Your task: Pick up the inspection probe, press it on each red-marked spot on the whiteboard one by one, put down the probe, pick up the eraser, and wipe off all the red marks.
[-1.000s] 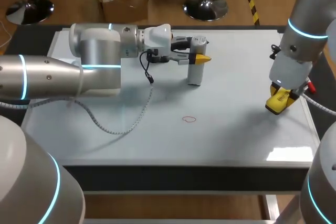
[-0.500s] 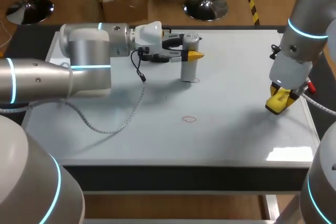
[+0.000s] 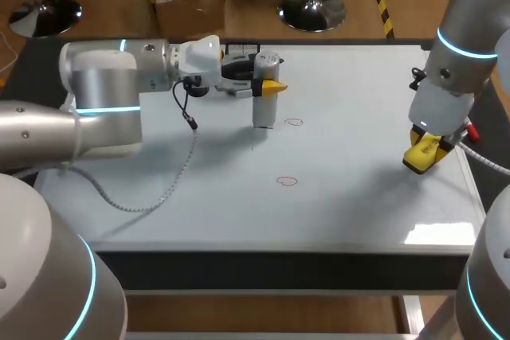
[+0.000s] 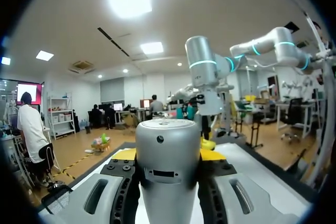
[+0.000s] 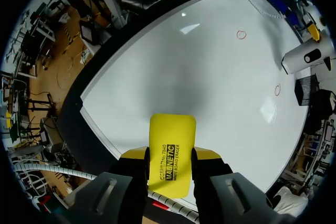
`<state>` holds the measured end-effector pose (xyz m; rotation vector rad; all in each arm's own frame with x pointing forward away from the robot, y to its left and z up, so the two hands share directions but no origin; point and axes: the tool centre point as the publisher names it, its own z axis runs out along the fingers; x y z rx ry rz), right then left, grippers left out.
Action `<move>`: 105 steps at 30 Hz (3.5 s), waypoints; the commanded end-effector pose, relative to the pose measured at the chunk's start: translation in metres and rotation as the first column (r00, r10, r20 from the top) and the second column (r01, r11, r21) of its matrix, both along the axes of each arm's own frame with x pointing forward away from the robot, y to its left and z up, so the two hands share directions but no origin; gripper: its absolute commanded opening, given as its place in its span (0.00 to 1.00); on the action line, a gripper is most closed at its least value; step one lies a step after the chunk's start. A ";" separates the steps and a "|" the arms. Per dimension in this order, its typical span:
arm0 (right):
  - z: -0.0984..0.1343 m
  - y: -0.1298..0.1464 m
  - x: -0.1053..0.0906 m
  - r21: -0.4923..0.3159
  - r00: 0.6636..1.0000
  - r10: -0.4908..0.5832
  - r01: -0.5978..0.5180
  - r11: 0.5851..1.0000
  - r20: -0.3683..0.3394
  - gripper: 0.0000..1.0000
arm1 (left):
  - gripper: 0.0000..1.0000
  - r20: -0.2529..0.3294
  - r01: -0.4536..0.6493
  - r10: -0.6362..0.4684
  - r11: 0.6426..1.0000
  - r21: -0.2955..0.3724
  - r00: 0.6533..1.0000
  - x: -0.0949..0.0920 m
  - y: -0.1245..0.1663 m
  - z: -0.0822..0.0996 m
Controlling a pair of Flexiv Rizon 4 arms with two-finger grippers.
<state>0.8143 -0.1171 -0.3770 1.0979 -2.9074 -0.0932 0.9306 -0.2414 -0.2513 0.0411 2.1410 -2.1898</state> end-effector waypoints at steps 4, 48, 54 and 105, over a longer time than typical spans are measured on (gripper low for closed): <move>0.000 0.000 0.000 -0.003 1.000 0.001 -0.001 1.000 0.000 0.00 | 0.00 -0.014 0.050 -0.050 0.999 0.001 0.999 0.019 0.011 0.013; 0.000 0.000 0.000 -0.003 1.000 0.001 -0.001 1.000 0.000 0.00 | 0.00 -0.014 -0.022 0.022 1.000 -0.021 1.000 0.157 -0.059 0.089; 0.000 0.000 0.000 -0.003 1.000 0.001 -0.001 1.000 0.000 0.00 | 0.00 -0.032 -0.033 0.032 0.999 -0.026 0.999 0.166 -0.063 0.083; 0.016 0.152 0.125 -0.055 0.839 0.537 -0.542 0.839 -0.085 0.00 | 0.00 -0.039 -0.028 0.027 1.000 -0.011 0.999 0.172 -0.064 0.079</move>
